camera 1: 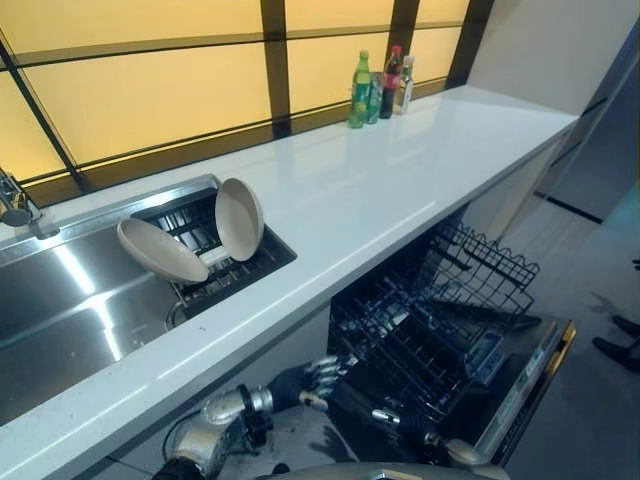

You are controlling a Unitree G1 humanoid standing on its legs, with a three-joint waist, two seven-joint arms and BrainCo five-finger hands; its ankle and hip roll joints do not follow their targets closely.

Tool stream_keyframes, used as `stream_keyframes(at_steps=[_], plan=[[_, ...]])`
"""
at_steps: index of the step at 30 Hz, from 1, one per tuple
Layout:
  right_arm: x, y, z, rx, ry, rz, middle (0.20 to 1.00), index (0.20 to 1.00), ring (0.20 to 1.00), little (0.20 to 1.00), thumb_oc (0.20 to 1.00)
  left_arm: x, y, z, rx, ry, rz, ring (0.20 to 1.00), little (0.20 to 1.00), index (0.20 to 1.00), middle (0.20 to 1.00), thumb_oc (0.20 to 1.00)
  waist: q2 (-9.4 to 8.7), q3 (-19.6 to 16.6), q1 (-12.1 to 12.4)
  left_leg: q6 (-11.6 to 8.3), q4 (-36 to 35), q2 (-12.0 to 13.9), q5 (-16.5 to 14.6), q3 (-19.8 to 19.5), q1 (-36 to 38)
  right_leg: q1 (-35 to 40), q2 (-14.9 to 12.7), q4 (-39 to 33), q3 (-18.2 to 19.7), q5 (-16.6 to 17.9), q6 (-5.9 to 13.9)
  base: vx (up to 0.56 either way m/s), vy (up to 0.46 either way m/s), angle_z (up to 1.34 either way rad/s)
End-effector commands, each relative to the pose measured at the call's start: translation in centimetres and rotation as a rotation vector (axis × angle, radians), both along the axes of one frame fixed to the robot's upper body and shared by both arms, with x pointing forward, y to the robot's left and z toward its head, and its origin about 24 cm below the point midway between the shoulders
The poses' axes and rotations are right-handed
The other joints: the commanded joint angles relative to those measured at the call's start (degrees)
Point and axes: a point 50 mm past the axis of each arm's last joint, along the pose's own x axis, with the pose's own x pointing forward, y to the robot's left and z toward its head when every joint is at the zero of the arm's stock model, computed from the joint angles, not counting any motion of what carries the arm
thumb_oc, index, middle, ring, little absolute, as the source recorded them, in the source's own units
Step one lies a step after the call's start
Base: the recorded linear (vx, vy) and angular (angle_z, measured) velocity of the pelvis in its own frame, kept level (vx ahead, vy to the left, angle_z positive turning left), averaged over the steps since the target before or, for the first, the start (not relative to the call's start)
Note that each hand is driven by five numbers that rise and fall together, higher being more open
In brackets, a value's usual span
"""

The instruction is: Pick up plates and place into dishwasher.

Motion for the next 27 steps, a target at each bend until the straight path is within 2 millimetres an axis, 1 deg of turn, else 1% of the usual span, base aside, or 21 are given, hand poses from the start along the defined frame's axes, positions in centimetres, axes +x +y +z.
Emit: stream_keyframes(at_steps=[1, 3, 4, 6, 7, 9, 10, 12, 13, 14, 16, 17, 18, 19, 20, 21, 22, 23, 24, 25, 27], plan=[[3.9, 0.0, 1.7, 0.021, -0.136, 0.004, 1.0, 1.0, 1.0, 1.0, 1.0, 2.9, -2.6, 6.5, -0.459, -0.145, -0.117, 1.0, 1.0, 1.0, 1.0, 1.0, 2.3, 4.9, 1.2, 1.25, 0.6, -2.8, -11.0, 1.7, 4.9, 0.1, -0.5, 2.9, 0.5, -6.1, 2.73, 0.03, -0.061, 0.02], [3.8, 0.2, 1.5, 0.03, -0.127, 0.0, 1.0, 1.0, 1.0, 1.0, 1.0, 3.4, -2.9, 8.2, -0.548, -0.187, -0.101, 1.0, 1.0, 1.0, 1.0, 1.0, 1.97, 4.6, 1.5, 1.1, 0.6, -2.7, -11.2, 1.5, 5.1, 0.5, -0.5, 2.7, 0.4, -6.2, 2.67, 0.04, -0.065, 0.03], [3.7, 0.4, 1.4, 0.036, -0.121, -0.002, 1.0, 1.0, 1.0, 1.0, 1.0, 3.9, -2.9, 10.0, -0.61, -0.253, -0.072, 1.0, 1.0, 1.0, 1.0, 1.0, 1.7, 4.3, 1.7, 0.98, 0.6, -2.6, -11.4, 1.3, 5.2, 0.8, -0.4, 2.5, 0.3, -6.2, 2.56, 0.05, -0.059, 0.05], [3.5, 0.7, 1.3, 0.038, -0.113, -0.002, 1.0, 1.0, 1.0, 1.0, 1.0, 4.5, -2.5, 12.2, -0.647, -0.33, -0.022, 1.0, 1.0, 1.0, 1.0, 1.0, 1.61, 4.0, 1.9, 0.94, 0.6, -2.6, -11.4, 0.9, 5.2, 1.0, -0.3, 2.4, 0.3, -6.4, 2.45, 0.03, -0.034, 0.05], [3.4, 0.9, 1.3, 0.037, -0.111, -0.001, 1.0, 1.0, 1.0, 1.0, 1.0, 4.9, -2.1, 13.9, -0.657, -0.403, 0.038, 1.0, 1.0, 1.0, 1.0, 1.0, 1.64, 3.9, 2.0, 0.91, 0.6, -2.7, -11.4, 0.7, 5.2, 1.1, -0.2, 2.5, 0.1, -6.5, 2.4, 0.02, -0.011, 0.06], [2.9, 1.3, 1.2, 0.032, -0.107, 0.001, 1.0, 1.0, 1.0, 1.0, 1.0, 5.4, -0.8, 16.5, -0.646, -0.494, 0.129, 1.0, 1.0, 1.0, 1.0, 1.0, 1.68, 3.6, 2.0, 0.93, 0.6, -2.8, -11.3, 0.3, 5.2, 1.3, -0.2, 2.4, -0.1, -6.7, 2.46, 0.02, -0.006, 0.08], [2.8, 1.4, 1.2, 0.031, -0.105, 0.002, 1.0, 1.0, 1.0, 1.0, 1.0, 5.5, -0.4, 17.2, -0.638, -0.521, 0.163, 1.0, 1.0, 1.0, 1.0, 1.0, 1.66, 3.6, 2.0, 0.94, 0.6, -2.8, -11.3, 0.1, 5.2, 1.4, -0.2, 2.4, -0.2, -6.8, 2.47, 0.01, 0.001, 0.07], [2.1, 1.7, 1.1, 0.028, -0.1, 0.009, 1.0, 1.0, 1.0, 1.0, 1.0, 6.1, 1.8, 19.9, -0.571, -0.635, 0.345, 1.0, 1.0, 1.0, 1.0, 1.0, 1.74, 3.2, 2.1, 0.92, 0.6, -2.9, -11.3, -0.1, 5.2, 1.6, -0.3, 2.3, -0.5, -6.9, 2.59, 0.02, 0.006, 0.06], [1.9, 1.8, 1.1, 0.028, -0.099, 0.013, 1.0, 1.0, 1.0, 1.0, 1.0, 6.3, 2.6, 20.7, -0.556, -0.661, 0.425, 1.0, 1.0, 1.0, 1.0, 1.0, 1.7, 3.1, 2.0, 0.93, 0.6, -3.0, -11.2, -0.1, 5.2, 1.7, -0.3, 2.3, -0.7, -7.0, 2.62, 0.03, 0.009, 0.05], [1.6, 1.8, 1.0, 0.025, -0.1, 0.016, 1.0, 1.0, 1.0, 1.0, 1.0, 6.7, 4.0, 22.0, -0.504, -0.721, 0.553, 1.0, 1.0, 1.0, 1.0, 1.0, 1.74, 2.8, 2.0, 0.91, 0.6, -3.1, -11.2, -0.4, 5.2, 1.8, -0.3, 2.2, -0.8, -7.1, 2.61, 0.03, 0.01, 0.03], [1.3, 1.8, 1.0, 0.022, -0.103, 0.02, 1.0, 1.0, 1.0, 1.0, 1.0, 7.0, 5.7, 23.3, -0.429, -0.798, 0.688, 1.0, 1.0, 1.0, 1.0, 1.0, 1.75, 2.6, 2.1, 0.84, 0.6, -3.2, -11.1, -0.4, 5.1, 1.9, -0.3, 2.1, -1.1, -7.2, 2.65, 0.02, 0.012, 0.03], [1.2, 1.7, 1.1, 0.021, -0.102, 0.022, 1.0, 1.0, 1.0, 1.0, 1.0, 7.0, 7.2, 24.6, -0.314, -0.916, 0.854, 1.0, 1.0, 1.0, 1.0, 1.0, 1.89, 2.4, 2.1, 0.74, 0.6, -3.3, -10.9, -0.4, 5.0, 1.9, -0.3, 2.1, -1.2, -7.2, 2.64, 0.0, 0.0, 0.0], [1.2, 1.7, 1.1, 0.02, -0.101, 0.026, 1.0, 1.0, 1.0, 1.0, 1.0, 7.1, 7.8, 25.2, -0.264, -0.959, 0.935, 1.0, 1.0, 1.0, 1.0, 1.0, 1.91, 2.3, 2.1, 0.71, 0.6, -3.3, -10.9, -0.4, 5.0, 1.9, -0.2, 2.1, -1.3, -7.3, 2.63, 0.0, 0.0, 0.0], [1.1, 1.6, 1.1, 0.016, -0.102, 0.029, 1.0, 1.0, 1.0, 1.0, 1.0, 7.1, 9.0, 26.3, -0.139, -1.074, 1.07, 1.0, 1.0, 1.0, 1.0, 1.0, 2.02, 2.3, 2.1, 0.67, 0.6, -3.4, -10.8, -0.3, 5.0, 2.1, -0.2, 2.1, -1.4, -7.3, 2.67, 0.0, 0.0, 0.0], [1.1, 1.5, 1.1, 0.014, -0.101, 0.031, 1.0, 1.0, 1.0, 1.0, 1.0, 7.3, 9.6, 26.9, -0.06, -1.138, 1.132, 1.0, 1.0, 1.0, 1.0, 1.0, 2.08, 2.1, 2.1, 0.62, 0.6, -3.4, -10.7, -0.3, 4.9, 2.0, -0.2, 2.0, -1.5, -7.3, 2.67, 0.05, 0.027, 0.02], [1.0, 1.2, 1.0, 0.006, -0.093, 0.036, 1.0, 1.0, 1.0, 1.0, 1.0, 7.9, 11.6, 28.5, 0.176, -1.291, 1.312, 1.0, 1.0, 1.0, 1.0, 1.0, 2.39, 1.8, 1.9, 0.47, 0.6, -3.4, -10.6, 0.1, 5.0, 2.1, -0.1, 2.0, -1.6, -7.4, 2.76, 0.0, 0.0, 0.0], [1.1, 1.2, 1.0, 0.005, -0.092, 0.036, 1.0, 1.0, 1.0, 1.0, 1.0, 8.1, 11.9, 28.9, 0.249, -1.351, 1.348, 1.0, 1.0, 1.0, 1.0, 1.0, 2.38, 1.6, 1.9, 0.44, 0.6, -3.4, -10.3, 0.2, 4.6, 1.8, -0.1, 2.0, -1.7, -7.2, 2.75, 0.04, 0.03, 0.04], [1.1, 0.9, 1.0, -0.001, -0.084, 0.041, 1.0, 1.0, 1.0, 1.0, 1.0, 8.4, 12.8, 30.0, 0.448, -1.475, 1.399, 1.0, 1.0, 1.0, 1.0, 1.0, 2.64, 1.6, 1.7, 0.38, 0.6, -3.3, -10.4, 0.6, 4.7, 1.9, 0.0, 2.1, -1.6, -7.4, 2.8, 0.0, 0.026, 0.04], [1.1, 0.6, 1.0, -0.008, -0.081, 0.043, 1.0, 1.0, 1.0, 1.0, 1.0, 8.6, 13.7, 31.0, 0.554, -1.54, 1.419, 1.0, 1.0, 1.0, 1.0, 1.0, 2.87, 1.3, 1.6, 0.4, 0.6, -3.3, -10.0, 0.8, 4.3, 1.5, 0.0, 2.1, -1.6, -7.2, 2.82, 0.01, 0.032, 0.04], [1.0, 0.3, 1.1, -0.012, -0.076, 0.05, 1.0, 1.0, 1.0, 1.0, 1.0, 8.8, 14.5, 32.0, 0.693, -1.606, 1.428, 1.0, 1.0, 1.0, 1.0, 1.0, 3.04, 1.2, 1.5, 0.36, 0.6, -3.3, -10.0, 1.1, 4.1, 1.3, 0.1, 2.1, -1.6, -7.2, 2.83, 0.0, 0.0, 0.0], [0.8, -0.4, 1.0, -0.021, -0.07, 0.064, 1.0, 1.0, 1.0, 1.0, 1.0, 9.4, 15.8, 33.0, 0.954, -1.682, 1.388, 1.0, 1.0, 1.0, 1.0, 1.0, 3.38, 1.1, 1.2, 0.38, 0.6, -3.3, -9.9, 1.7, 4.0, 1.1, 0.1, 2.2, -1.6, -7.1, 2.97, 0.0, 0.023, 0.06]])
